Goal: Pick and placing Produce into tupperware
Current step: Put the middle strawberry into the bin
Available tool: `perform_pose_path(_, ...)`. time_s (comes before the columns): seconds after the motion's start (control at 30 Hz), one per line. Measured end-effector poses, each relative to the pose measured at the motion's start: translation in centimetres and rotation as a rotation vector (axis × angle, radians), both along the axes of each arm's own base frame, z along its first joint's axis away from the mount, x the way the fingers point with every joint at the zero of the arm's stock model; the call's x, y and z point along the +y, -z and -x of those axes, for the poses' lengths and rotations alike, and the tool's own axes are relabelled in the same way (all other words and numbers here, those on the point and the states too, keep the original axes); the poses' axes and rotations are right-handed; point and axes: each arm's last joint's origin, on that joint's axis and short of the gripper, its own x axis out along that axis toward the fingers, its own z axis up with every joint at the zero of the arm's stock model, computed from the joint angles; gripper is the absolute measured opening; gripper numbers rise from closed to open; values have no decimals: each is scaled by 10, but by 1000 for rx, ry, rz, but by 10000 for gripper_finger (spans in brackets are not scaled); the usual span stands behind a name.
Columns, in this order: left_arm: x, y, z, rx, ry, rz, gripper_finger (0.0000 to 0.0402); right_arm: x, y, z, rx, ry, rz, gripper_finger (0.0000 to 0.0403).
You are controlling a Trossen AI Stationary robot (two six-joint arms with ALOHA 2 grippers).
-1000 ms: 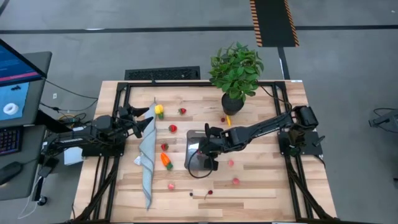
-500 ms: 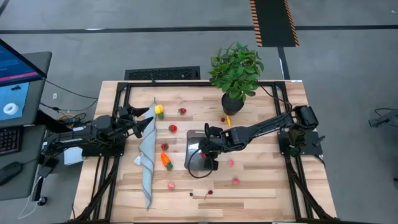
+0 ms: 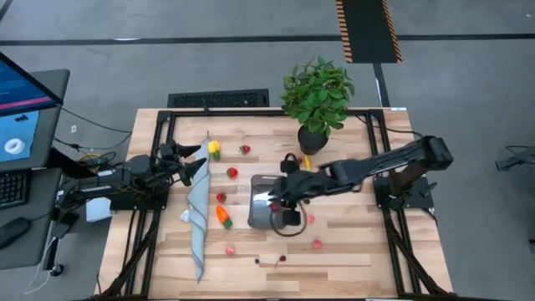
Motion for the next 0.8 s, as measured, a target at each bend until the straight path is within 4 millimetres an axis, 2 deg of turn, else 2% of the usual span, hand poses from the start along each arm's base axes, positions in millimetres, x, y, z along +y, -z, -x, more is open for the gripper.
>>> perform_pose_path(0.1,0,0,0,0,0,-1,307,5,-15,18,-105,-58,16,97)
perform_pose_path(0.23,0,0,0,7,1,-17,307,5,-24,50,-223,-88,-4,98)
perform_pose_path(0.57,-1,2,-5,43,76,18,307,-12,5,118,-461,-108,-38,98)
perform_pose_path(0.8,1,-8,-17,198,52,54,307,-23,26,144,-485,-46,-67,98)
